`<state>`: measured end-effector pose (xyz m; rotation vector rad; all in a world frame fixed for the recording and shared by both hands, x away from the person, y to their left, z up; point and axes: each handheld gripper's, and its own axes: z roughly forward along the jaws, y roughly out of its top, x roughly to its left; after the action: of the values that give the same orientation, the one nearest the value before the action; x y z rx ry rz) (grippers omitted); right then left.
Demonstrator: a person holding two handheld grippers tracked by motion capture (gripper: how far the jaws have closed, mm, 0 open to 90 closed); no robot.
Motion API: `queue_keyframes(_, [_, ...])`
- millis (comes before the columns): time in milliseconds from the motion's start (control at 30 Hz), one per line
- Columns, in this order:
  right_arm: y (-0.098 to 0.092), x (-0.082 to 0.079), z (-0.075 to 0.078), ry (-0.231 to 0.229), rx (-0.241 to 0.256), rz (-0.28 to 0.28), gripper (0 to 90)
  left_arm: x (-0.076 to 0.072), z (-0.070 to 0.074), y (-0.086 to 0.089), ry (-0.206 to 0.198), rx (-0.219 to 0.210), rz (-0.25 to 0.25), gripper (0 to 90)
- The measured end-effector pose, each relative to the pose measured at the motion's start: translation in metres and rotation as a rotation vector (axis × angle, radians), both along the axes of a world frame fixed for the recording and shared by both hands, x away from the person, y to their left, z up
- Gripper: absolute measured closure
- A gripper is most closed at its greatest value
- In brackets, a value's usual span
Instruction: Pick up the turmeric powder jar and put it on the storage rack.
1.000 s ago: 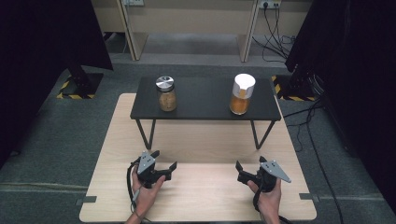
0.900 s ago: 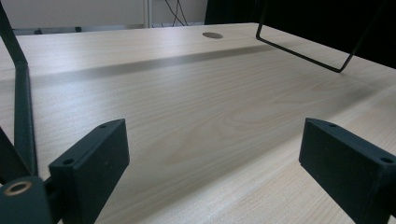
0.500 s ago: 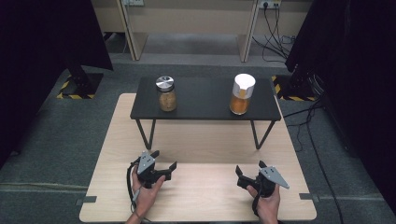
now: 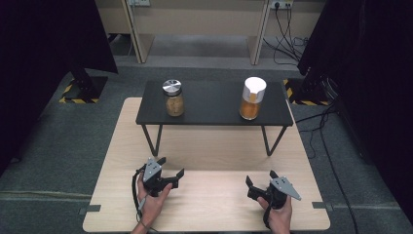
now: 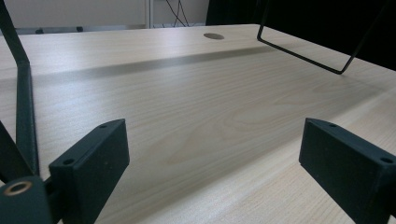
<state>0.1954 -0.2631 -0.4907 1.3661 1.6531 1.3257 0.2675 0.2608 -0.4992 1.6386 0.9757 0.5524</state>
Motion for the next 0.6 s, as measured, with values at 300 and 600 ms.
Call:
queue_keyframes(300, [-0.0011, 0.0004, -0.0030, 0.001, 0.002, 0.003, 2.1, 0.0002, -0.0002, 0.0003, 0.000, -0.002, -0.001, 7.5])
queue_keyframes(600, [-0.0019, -0.0004, -0.0039, -0.004, 0.003, 0.007, 2.1, 0.0002, -0.0003, 0.0005, 0.001, -0.003, -0.001, 7.5])
